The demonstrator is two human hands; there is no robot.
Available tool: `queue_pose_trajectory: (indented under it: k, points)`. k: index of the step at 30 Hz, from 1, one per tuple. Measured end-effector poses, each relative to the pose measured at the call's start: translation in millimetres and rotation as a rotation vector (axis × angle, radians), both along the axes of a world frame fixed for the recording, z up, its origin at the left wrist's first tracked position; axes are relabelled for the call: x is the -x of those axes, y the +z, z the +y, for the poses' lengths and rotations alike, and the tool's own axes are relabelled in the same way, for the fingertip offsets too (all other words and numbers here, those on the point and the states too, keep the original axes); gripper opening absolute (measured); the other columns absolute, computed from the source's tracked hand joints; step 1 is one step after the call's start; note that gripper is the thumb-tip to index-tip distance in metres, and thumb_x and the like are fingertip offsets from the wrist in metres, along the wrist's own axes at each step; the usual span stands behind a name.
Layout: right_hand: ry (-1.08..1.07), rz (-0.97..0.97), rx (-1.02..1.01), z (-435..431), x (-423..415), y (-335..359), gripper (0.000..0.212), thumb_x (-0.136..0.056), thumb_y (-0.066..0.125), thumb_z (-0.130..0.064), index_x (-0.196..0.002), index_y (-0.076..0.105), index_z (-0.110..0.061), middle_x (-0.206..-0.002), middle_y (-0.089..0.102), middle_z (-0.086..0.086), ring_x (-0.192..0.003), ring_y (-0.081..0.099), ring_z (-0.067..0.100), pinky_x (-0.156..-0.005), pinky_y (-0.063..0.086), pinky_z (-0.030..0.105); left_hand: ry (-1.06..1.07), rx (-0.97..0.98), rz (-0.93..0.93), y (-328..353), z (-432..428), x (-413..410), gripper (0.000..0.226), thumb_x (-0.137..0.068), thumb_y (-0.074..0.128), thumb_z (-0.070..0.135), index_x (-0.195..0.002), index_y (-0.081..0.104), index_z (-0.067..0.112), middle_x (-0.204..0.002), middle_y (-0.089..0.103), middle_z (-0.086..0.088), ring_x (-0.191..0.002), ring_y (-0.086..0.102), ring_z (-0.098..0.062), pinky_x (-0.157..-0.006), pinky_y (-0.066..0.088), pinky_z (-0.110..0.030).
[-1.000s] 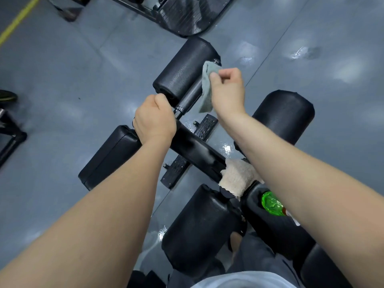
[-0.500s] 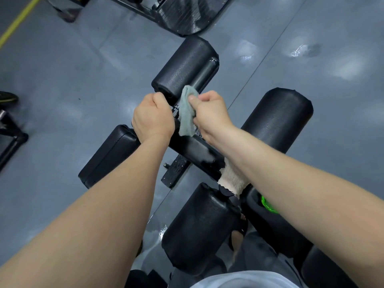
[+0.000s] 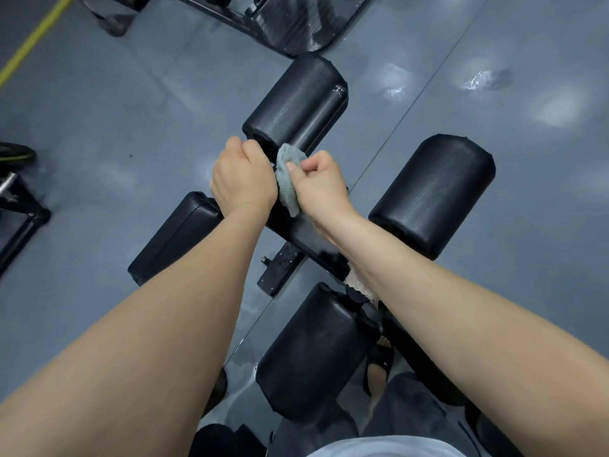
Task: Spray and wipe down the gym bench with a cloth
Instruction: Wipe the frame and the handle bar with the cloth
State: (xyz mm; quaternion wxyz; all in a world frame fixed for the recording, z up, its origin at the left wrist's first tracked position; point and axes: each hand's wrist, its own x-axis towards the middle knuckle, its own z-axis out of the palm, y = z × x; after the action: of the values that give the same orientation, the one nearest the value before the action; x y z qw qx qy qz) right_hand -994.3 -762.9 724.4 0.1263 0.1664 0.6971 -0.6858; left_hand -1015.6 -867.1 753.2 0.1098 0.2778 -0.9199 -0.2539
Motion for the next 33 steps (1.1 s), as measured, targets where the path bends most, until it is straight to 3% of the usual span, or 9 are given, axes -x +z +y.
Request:
queue_pose_trajectory:
  k: [3, 10, 17, 19, 22, 25, 28, 30, 33]
  points:
    - [0.125, 0.017, -0.089, 9.4, -4.3, 2.6, 0.021, -0.095, 0.063, -0.024, -0.082, 0.048, -0.022, -0.072, 0.052, -0.008, -0.063, 0.048, 0.008, -0.056, 0.037, 0.022, -0.041, 0.044, -0.051, 3.5, 0.2, 0.2, 0.024, -0.096, 0.029, 0.025, -0.073, 0.033, 0.02, -0.075, 0.049, 0.002, -0.084, 0.048, -0.032, -0.076, 0.04, -0.045]
    - [0.185, 0.039, -0.142, 35.3, -23.6, 17.6, 0.019, -0.083, 0.066, -0.034, -0.088, 0.047, -0.031, -0.077, 0.057, -0.008, -0.069, 0.053, 0.014, -0.064, 0.042, 0.03, -0.094, -0.117, -0.084, 18.0, -11.1, -6.0, 0.02, -0.103, 0.03, 0.022, -0.104, 0.048, 0.014, -0.116, 0.058, -0.009, -0.114, 0.052, -0.034, -0.098, 0.044, -0.049]
    - [0.255, 0.417, -0.355, 17.1, -14.4, 44.6, 0.007, -0.092, 0.06, -0.03, -0.098, 0.064, -0.031, -0.089, 0.065, -0.015, -0.088, 0.06, 0.012, -0.074, 0.045, 0.025, 0.126, -0.316, -0.013, 44.0, -56.3, -54.5, 0.013, -0.095, 0.031, 0.021, -0.094, 0.043, 0.019, -0.105, 0.06, -0.007, -0.088, 0.058, -0.03, -0.072, 0.051, -0.04]
    - [0.384, 0.579, -0.52, -2.9, -17.7, 38.0, 0.014, -0.091, 0.056, -0.027, -0.097, 0.068, -0.029, -0.089, 0.066, -0.013, -0.096, 0.056, 0.024, -0.084, 0.044, 0.031, 0.139, -0.326, -0.024, 46.8, -61.4, -72.2, 0.012, -0.094, 0.033, 0.02, -0.095, 0.045, 0.019, -0.097, 0.059, -0.002, -0.084, 0.056, -0.026, -0.064, 0.044, -0.035]
    - [0.423, 0.732, -0.641, -24.0, -34.3, 22.3, 0.018, -0.091, 0.055, -0.017, -0.096, 0.071, -0.024, -0.106, 0.071, -0.008, -0.105, 0.045, 0.013, -0.097, 0.043, 0.035, 0.153, -0.318, -0.016, 52.1, -61.4, -90.2, 0.015, -0.094, 0.038, 0.017, -0.1, 0.051, 0.018, -0.088, 0.056, 0.005, -0.079, 0.055, -0.019, -0.063, 0.038, -0.032]
    - [0.504, 0.843, -0.739, -22.0, -48.9, 17.3, 0.021, -0.09, 0.061, -0.011, -0.103, 0.075, -0.019, -0.114, 0.071, 0.0, -0.117, 0.051, 0.02, -0.1, 0.046, 0.043, 0.106, -0.322, -0.007, 56.2, -55.4, -98.2, 0.014, -0.093, 0.04, 0.016, -0.099, 0.053, 0.018, -0.087, 0.057, 0.007, -0.077, 0.055, -0.015, -0.059, 0.038, -0.027]
    - [0.537, 0.837, -0.64, -10.7, -60.9, 17.4, 0.019, -0.092, 0.06, -0.012, -0.103, 0.074, -0.017, -0.104, 0.073, -0.002, -0.119, 0.051, 0.023, -0.092, 0.047, 0.034, 0.016, -0.358, 0.023, 58.4, -45.3, -105.1, 0.014, -0.091, 0.043, 0.015, -0.098, 0.055, 0.018, -0.087, 0.057, 0.007, -0.078, 0.054, -0.014, -0.061, 0.042, -0.021]
    - [0.46, 0.806, -0.515, -1.8, -66.9, 22.8, 0.019, -0.092, 0.061, -0.008, -0.105, 0.073, -0.014, -0.098, 0.068, -0.002, -0.106, 0.058, 0.022, -0.088, 0.044, 0.022, -0.041, -0.449, 0.042, 54.9, -34.6, -112.9, 0.014, -0.089, 0.046, 0.016, -0.098, 0.057, 0.02, -0.088, 0.06, 0.006, -0.079, 0.057, -0.017, -0.072, 0.051, -0.031]
    - [0.315, 0.586, -0.294, 22.7, -76.4, 40.1, 0.019, -0.092, 0.066, -0.011, -0.105, 0.075, -0.021, -0.103, 0.056, -0.01, -0.093, 0.059, -0.002, -0.088, 0.042, 0.009, -0.16, -0.626, -0.013, 45.9, -12.9, -124.2, 0.021, -0.085, 0.05, 0.03, -0.099, 0.063, 0.021, -0.096, 0.071, 0.0, -0.089, 0.068, -0.021, -0.085, 0.057, -0.042]
